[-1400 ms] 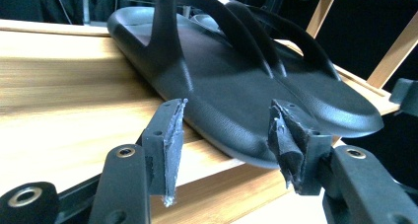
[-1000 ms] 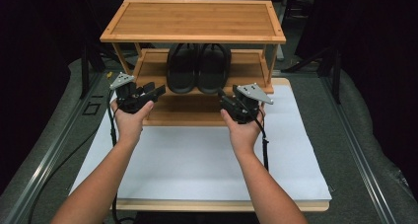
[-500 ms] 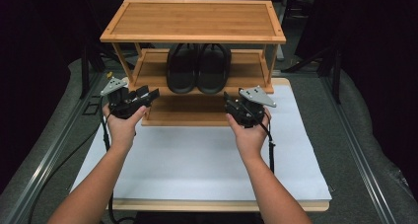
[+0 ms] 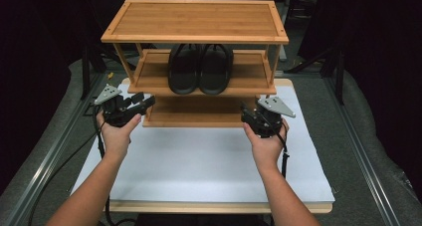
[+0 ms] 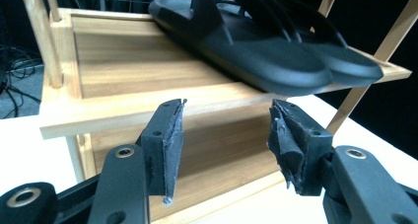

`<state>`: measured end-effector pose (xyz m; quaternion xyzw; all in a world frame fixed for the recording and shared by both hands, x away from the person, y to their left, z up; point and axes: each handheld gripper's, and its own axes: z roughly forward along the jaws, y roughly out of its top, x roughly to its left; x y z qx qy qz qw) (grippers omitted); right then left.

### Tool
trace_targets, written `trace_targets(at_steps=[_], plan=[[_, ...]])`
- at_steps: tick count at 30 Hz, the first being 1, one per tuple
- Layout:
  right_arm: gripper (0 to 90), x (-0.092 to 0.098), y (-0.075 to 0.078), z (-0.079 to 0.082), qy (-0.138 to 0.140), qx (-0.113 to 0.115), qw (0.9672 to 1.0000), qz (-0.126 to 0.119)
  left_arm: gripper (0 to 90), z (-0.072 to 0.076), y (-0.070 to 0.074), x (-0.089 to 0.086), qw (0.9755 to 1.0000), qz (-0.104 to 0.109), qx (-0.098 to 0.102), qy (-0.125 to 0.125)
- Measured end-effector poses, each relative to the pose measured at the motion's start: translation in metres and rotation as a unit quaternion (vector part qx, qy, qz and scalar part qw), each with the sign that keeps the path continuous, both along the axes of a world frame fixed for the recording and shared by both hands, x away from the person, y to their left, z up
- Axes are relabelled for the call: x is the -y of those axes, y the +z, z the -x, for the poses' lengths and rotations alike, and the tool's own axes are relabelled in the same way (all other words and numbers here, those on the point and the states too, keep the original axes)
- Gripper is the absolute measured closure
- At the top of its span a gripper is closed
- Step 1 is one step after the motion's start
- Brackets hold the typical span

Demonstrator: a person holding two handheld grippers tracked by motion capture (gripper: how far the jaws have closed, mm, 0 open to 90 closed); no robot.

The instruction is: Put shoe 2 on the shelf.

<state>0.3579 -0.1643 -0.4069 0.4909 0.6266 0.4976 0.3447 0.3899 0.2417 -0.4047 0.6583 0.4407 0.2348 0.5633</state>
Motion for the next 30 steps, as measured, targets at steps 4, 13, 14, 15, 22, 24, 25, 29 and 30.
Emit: trace_targets(at_steps=[4, 13, 14, 15, 22, 24, 25, 29, 30], plan=[[47.9, 0.006, -0.002, 0.003, -0.007, -0.008, 0.9999, 0.013, 46.8, 0.003, -0.006, -0.004, 1.0000, -0.004, -0.005, 0.002], [48.0, 0.028, -0.022, 0.017, -0.039, -0.024, 0.9987, 0.022, 46.8, 0.013, -0.025, -0.018, 0.9996, -0.017, -0.019, 0.012], [47.9, 0.032, -0.026, 0.019, -0.043, -0.027, 0.9985, 0.021, 46.6, 0.014, -0.028, -0.019, 0.9995, -0.019, -0.022, 0.013], [47.9, 0.035, -0.028, 0.021, -0.046, -0.029, 0.9983, 0.020, 46.4, 0.016, -0.031, -0.022, 0.9994, -0.021, -0.023, 0.014], [47.9, 0.055, -0.046, 0.032, -0.067, -0.045, 0.9966, 0.016, 44.2, 0.024, -0.053, -0.033, 0.9983, -0.040, -0.036, 0.024], [47.8, 0.059, -0.050, 0.035, -0.070, -0.048, 0.9962, 0.019, 43.7, 0.027, -0.059, -0.035, 0.9978, -0.047, -0.039, 0.026], [47.7, 0.061, -0.053, 0.036, -0.071, -0.047, 0.9962, 0.019, 43.3, 0.028, -0.062, -0.036, 0.9976, -0.049, -0.039, 0.028], [47.7, 0.066, -0.060, 0.042, -0.075, -0.048, 0.9957, 0.026, 43.4, 0.034, -0.074, -0.041, 0.9975, -0.057, -0.037, 0.022], [47.7, 0.068, -0.061, 0.044, -0.077, -0.048, 0.9955, 0.026, 43.3, 0.034, -0.077, -0.042, 0.9972, -0.062, -0.035, 0.022]])
